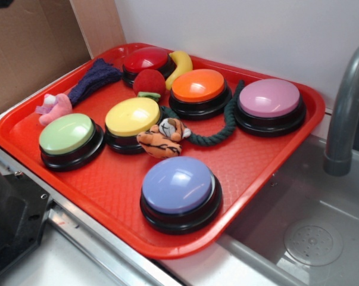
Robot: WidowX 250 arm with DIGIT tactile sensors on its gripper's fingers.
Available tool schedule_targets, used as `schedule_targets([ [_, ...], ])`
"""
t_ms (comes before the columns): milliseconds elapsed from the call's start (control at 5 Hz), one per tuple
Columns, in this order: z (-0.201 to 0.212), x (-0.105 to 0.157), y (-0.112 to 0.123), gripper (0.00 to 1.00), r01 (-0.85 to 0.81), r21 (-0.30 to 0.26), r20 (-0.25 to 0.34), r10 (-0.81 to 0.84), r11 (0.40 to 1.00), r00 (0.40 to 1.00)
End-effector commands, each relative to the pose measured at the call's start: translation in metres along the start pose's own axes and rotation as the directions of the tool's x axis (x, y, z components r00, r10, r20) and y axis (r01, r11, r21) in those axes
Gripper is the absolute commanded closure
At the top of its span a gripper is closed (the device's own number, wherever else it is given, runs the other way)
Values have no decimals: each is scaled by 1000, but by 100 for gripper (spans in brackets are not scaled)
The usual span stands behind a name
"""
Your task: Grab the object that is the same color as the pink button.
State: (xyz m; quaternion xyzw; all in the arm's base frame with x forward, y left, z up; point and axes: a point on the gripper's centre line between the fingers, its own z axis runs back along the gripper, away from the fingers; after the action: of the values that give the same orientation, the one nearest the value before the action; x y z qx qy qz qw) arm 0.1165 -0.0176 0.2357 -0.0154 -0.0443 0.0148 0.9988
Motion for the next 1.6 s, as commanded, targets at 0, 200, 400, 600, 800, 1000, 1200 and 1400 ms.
schedule_targets([
  [0,0,0,0,0,0,0,0,0,1000,1000],
  [200,-4,-4,17,0,-158,40,15,157,987,987],
  [400,-23,1,39,0,-349,35,57,347,936,936],
  [600,-45,2,63,0,-540,7,53,538,842,841],
  [800,-70,1,90,0,-695,5,76,692,719,718],
  [1000,-94,6,109,0,-791,16,112,785,612,609],
  [1200,-115,12,124,0,-831,9,107,825,557,555],
  [1400,-133,19,136,0,-874,-1,156,863,486,480],
])
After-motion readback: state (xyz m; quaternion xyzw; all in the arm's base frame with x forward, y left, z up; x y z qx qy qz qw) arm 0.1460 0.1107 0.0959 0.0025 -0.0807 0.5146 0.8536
